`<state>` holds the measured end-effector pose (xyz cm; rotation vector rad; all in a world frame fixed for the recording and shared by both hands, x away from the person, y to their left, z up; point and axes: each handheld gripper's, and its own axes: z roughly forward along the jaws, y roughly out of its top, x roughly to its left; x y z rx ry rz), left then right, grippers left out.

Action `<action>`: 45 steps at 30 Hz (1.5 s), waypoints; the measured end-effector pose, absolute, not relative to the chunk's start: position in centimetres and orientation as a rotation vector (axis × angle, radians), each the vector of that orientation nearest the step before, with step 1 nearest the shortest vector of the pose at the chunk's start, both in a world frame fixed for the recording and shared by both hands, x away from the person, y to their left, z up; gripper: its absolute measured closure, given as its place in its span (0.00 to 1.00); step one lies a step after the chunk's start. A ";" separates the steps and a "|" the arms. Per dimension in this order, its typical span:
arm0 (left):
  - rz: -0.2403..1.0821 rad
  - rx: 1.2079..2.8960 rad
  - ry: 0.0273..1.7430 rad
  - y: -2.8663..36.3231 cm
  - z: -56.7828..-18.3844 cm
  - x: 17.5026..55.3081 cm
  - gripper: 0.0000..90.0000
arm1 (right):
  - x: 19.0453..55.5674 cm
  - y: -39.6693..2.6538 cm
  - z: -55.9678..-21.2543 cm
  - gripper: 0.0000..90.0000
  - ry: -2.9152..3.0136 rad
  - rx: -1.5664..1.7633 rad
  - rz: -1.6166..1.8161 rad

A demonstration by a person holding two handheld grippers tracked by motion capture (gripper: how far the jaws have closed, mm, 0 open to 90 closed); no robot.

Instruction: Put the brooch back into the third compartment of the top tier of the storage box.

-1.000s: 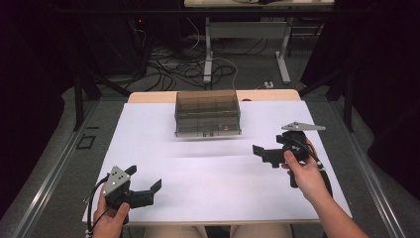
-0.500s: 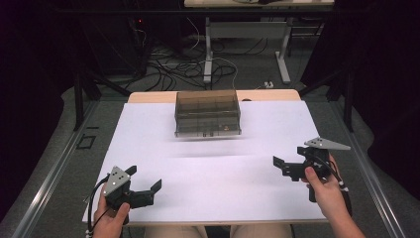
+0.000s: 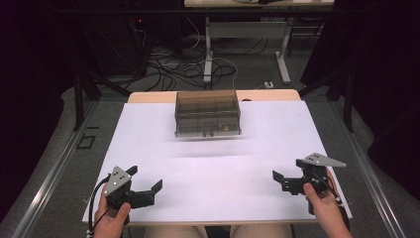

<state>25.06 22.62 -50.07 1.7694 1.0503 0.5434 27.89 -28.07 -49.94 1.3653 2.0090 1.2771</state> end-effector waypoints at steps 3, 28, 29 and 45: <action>0.542 1.772 1.050 22.6 -50.0 25.0 0.01 | 27.8 -27.8 -50.6 0.00 2.012 1.366 1.273; 0.549 1.781 1.044 22.6 -50.1 25.1 0.01 | 27.8 -26.7 -54.0 0.02 2.100 1.336 1.268; 0.548 1.781 1.043 22.6 -50.1 25.1 0.01 | 27.9 -26.7 -54.1 0.02 2.102 1.342 1.266; 0.555 1.786 1.041 22.7 -50.1 25.1 0.01 | 28.0 -26.9 -54.2 0.02 2.096 1.357 1.265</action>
